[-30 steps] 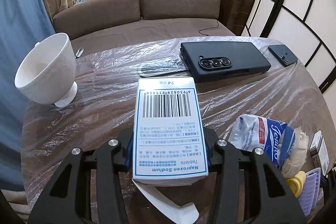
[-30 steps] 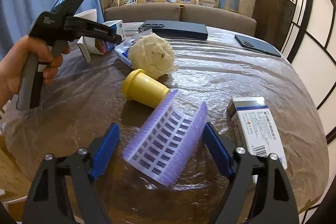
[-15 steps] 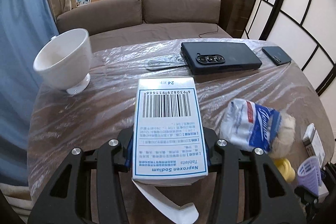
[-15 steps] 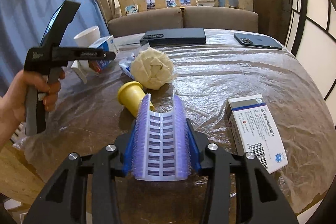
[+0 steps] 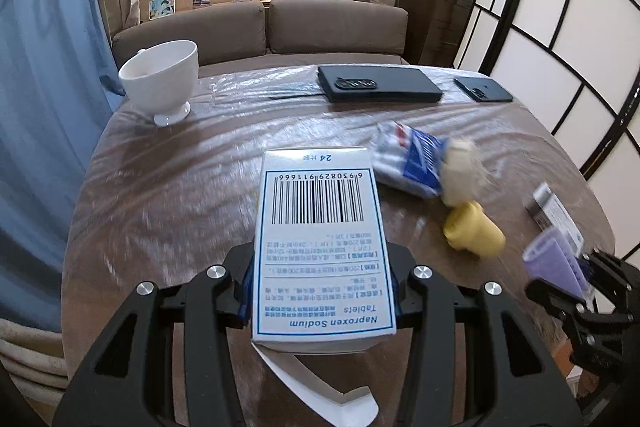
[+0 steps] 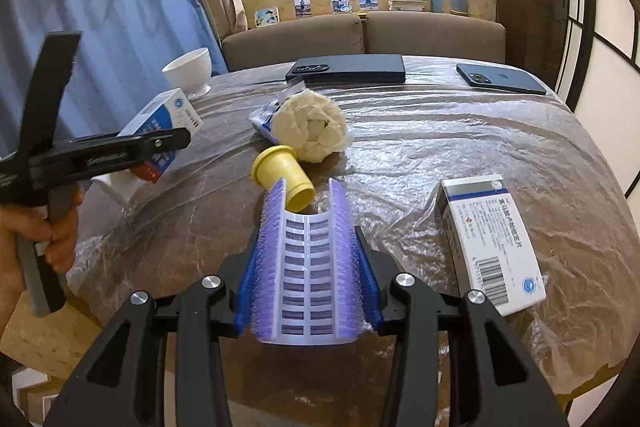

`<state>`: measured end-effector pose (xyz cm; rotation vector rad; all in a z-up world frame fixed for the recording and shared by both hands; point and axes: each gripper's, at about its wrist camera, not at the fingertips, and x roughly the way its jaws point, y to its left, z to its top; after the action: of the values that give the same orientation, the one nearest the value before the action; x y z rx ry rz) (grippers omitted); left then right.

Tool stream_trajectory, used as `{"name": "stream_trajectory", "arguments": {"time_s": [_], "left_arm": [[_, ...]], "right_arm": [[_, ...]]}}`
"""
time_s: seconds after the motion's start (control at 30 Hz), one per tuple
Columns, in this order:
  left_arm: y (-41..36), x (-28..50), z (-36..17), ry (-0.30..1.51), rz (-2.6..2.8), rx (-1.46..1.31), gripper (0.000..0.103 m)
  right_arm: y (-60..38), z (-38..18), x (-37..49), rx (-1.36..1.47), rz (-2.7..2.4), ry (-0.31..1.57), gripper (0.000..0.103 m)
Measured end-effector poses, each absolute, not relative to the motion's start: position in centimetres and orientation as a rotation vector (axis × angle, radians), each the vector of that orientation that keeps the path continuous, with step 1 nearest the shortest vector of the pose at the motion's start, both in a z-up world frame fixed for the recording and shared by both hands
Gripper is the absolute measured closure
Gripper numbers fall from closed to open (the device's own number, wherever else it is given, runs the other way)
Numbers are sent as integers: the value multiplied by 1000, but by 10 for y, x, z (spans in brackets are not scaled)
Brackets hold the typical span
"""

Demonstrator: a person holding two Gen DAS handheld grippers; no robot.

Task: Collect trash
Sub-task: 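Carry the tablet box and purple roller over the white bin with both tools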

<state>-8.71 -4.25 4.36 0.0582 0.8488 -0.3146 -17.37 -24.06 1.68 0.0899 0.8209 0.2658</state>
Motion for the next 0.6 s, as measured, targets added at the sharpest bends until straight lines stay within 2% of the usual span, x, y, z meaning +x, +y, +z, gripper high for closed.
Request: {"name": "stream_trajectory", "arguments": {"time_s": [0.6], "left_arm": [[-60, -159, 41, 853, -300, 71, 55]], "right_arm": [[-247, 24, -210, 85, 302, 831, 61]]}}
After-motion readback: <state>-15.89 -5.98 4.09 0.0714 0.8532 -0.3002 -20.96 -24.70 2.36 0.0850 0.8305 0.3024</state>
